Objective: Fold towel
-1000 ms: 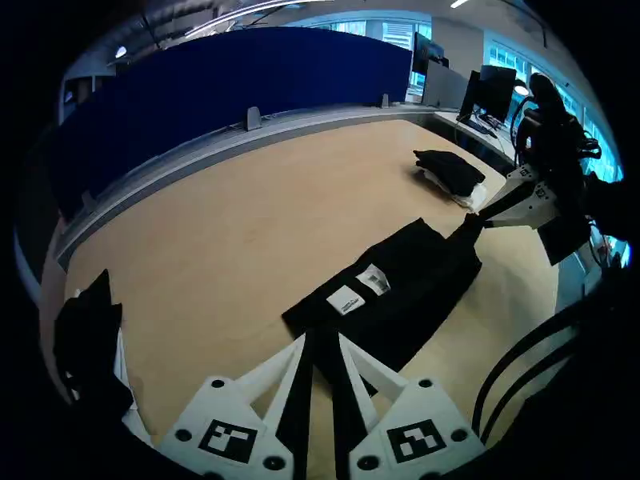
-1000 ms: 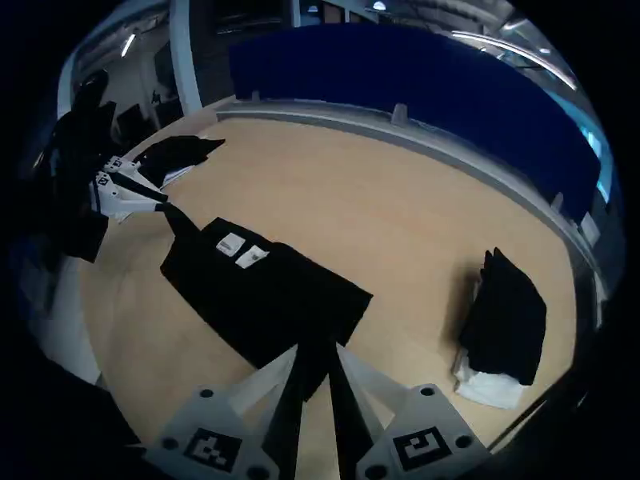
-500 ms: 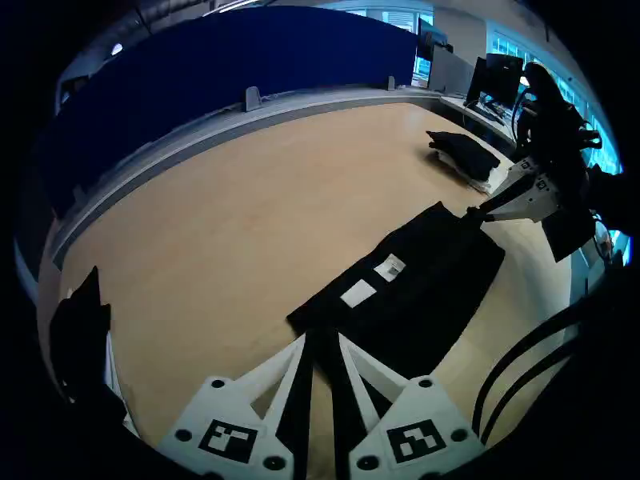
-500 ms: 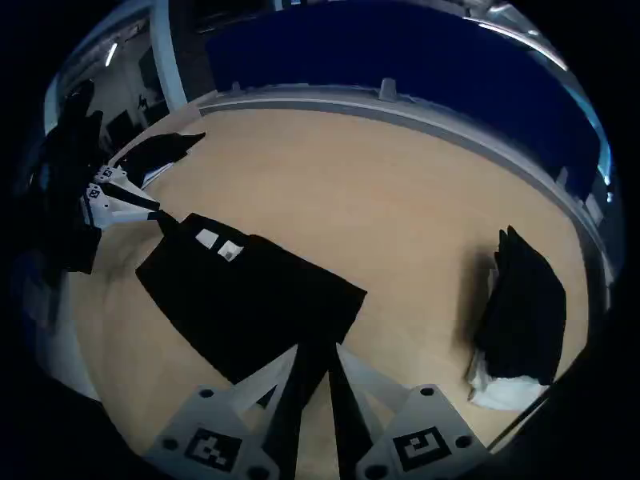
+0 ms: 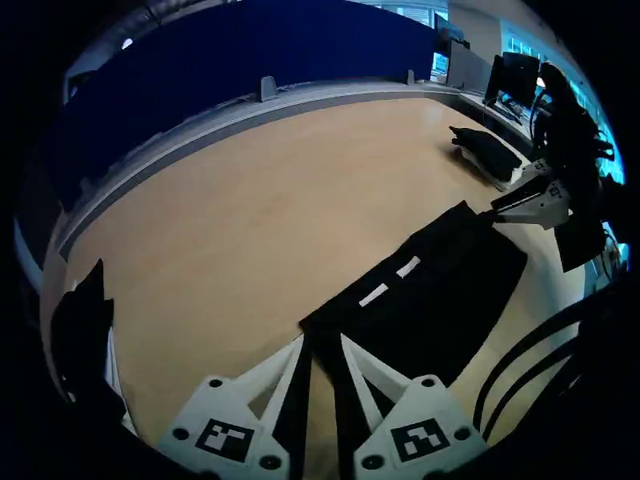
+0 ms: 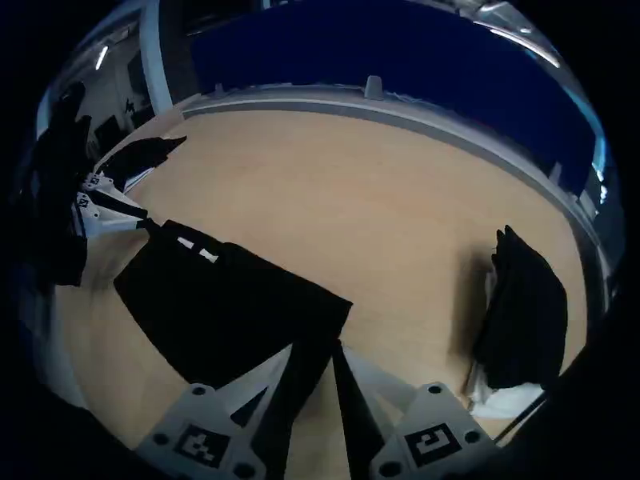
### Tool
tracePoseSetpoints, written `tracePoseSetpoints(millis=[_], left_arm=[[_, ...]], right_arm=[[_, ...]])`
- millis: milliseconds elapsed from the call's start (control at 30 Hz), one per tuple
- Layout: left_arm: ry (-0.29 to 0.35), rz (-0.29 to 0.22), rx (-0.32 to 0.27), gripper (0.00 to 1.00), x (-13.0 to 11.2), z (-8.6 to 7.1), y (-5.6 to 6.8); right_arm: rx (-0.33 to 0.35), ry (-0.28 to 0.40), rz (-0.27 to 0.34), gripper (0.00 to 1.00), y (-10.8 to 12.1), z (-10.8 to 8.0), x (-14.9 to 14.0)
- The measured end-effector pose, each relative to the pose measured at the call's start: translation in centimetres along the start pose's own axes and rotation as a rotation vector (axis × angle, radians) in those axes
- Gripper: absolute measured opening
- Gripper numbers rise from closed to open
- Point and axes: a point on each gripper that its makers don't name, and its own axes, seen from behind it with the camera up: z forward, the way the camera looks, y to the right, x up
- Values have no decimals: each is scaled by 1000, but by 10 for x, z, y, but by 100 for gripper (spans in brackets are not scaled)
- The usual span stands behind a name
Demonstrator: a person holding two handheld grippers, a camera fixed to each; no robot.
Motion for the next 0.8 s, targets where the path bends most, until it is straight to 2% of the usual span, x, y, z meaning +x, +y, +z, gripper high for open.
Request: tracePoseSetpoints(millis=[267,333,400,533,600,667,733,800], left_arm=[[26,-30,29,38,8,-6,-11],[27,-33,34,39,8,-9,-13],[27,-35,38,40,7,-11,-15],[28,-46,44,46,3,-17,-16],[30,-55,43,50,1,-20,-15],[33,-69,39,60,-2,-22,-13],[34,-80,30,78,-4,-25,-10],[33,-89,20,88,-7,-26,-6]], right_arm=[[-39,28,-13,47,12,0,7],[-46,33,-11,53,14,0,9],[-54,39,-9,61,17,0,10],[-65,52,-11,90,20,-3,14],[-68,57,-14,96,21,-5,15],[-68,60,-17,97,20,-7,14],[-66,62,-19,99,19,-10,13],[-63,65,-19,100,18,-12,12]])
